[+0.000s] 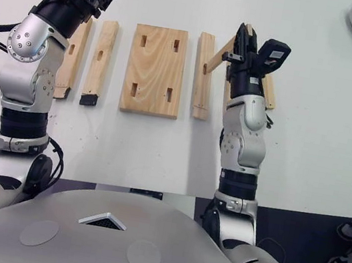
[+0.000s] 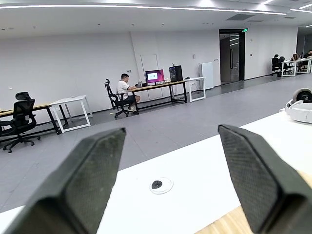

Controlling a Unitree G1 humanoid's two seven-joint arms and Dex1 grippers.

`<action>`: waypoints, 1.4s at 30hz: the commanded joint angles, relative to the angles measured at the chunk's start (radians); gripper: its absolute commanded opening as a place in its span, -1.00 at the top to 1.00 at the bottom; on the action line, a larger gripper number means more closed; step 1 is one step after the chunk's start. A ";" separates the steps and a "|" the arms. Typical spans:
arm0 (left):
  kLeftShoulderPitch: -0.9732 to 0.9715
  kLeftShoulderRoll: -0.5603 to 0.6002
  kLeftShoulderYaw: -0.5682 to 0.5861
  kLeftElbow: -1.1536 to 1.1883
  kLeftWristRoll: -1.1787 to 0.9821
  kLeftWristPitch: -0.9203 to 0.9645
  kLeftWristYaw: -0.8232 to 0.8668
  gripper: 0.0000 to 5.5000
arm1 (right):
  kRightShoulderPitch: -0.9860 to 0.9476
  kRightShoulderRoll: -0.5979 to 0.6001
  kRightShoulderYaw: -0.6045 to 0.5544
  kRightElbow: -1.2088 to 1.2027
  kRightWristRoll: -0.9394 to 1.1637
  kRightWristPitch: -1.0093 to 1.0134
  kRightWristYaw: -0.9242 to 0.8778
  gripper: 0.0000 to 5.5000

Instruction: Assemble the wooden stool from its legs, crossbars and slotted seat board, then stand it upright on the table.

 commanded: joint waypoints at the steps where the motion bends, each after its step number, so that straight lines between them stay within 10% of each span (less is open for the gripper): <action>1: -0.010 -0.014 -0.008 0.010 0.009 -0.005 0.019 -0.27 | -0.025 0.029 -0.023 0.038 -0.014 -0.023 0.013 0.85; 42: 0.000 0.009 -0.007 -0.004 0.005 0.004 0.016 -0.27 | 0.048 0.101 -0.038 0.016 -0.153 -0.025 0.000 0.85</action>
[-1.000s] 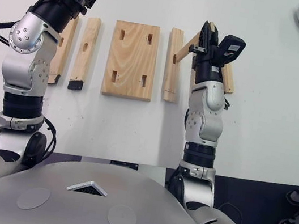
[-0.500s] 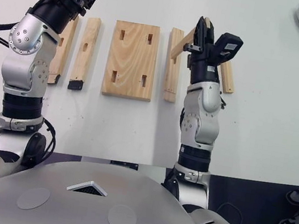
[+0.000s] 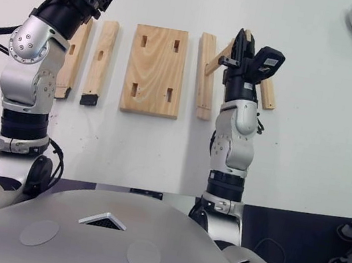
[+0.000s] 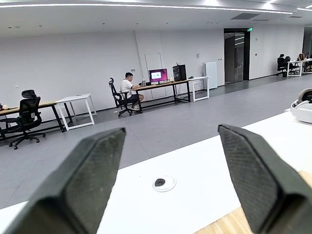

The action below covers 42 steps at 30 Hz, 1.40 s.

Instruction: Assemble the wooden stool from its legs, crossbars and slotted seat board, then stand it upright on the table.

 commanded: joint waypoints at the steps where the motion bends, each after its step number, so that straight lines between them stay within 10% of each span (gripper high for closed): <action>1: -0.009 0.007 -0.005 -0.005 0.004 0.008 -0.003 -0.27 | 0.005 -0.013 0.015 0.017 -0.037 0.011 0.000 0.85; 42: 0.000 0.011 -0.013 -0.014 -0.003 0.009 -0.012 -0.27 | -0.001 -0.021 0.043 0.111 -0.096 -0.111 0.043 0.85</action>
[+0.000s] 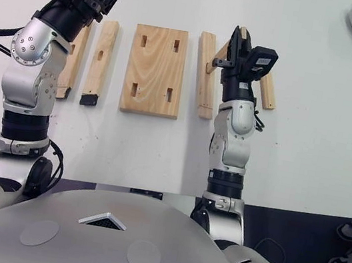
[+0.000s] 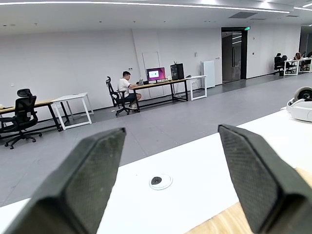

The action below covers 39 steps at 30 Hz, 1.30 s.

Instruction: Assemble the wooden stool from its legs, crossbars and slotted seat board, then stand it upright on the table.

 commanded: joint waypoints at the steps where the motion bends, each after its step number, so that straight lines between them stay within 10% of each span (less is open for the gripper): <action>1: -0.010 0.011 0.000 -0.008 -0.001 0.009 -0.010 -0.27 | 0.013 0.007 0.016 0.032 -0.019 0.019 -0.001 0.85; 39: 0.005 0.047 -0.024 -0.006 0.048 -0.016 -0.011 -0.27 | 0.237 -0.183 0.030 0.281 -0.093 0.340 0.063 0.85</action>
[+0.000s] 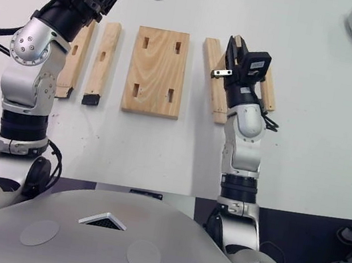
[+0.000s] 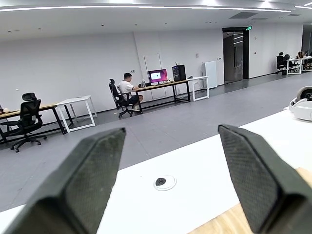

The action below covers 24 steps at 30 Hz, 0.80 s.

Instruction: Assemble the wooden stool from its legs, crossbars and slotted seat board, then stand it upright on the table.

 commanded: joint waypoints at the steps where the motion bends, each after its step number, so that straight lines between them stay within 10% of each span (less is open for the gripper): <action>1: 0.005 0.033 -0.017 -0.005 0.045 -0.015 -0.011 -0.27 | 0.205 -0.046 -0.010 0.268 -0.018 0.297 -0.006 0.85; 14: 0.004 0.029 -0.022 0.000 0.066 -0.035 -0.008 -0.27 | 0.162 -0.006 -0.146 0.247 0.222 0.093 0.095 0.85; 24: 0.016 0.022 -0.026 -0.005 0.076 -0.041 -0.008 -0.27 | 0.166 -0.117 0.032 0.239 0.009 0.127 0.048 0.85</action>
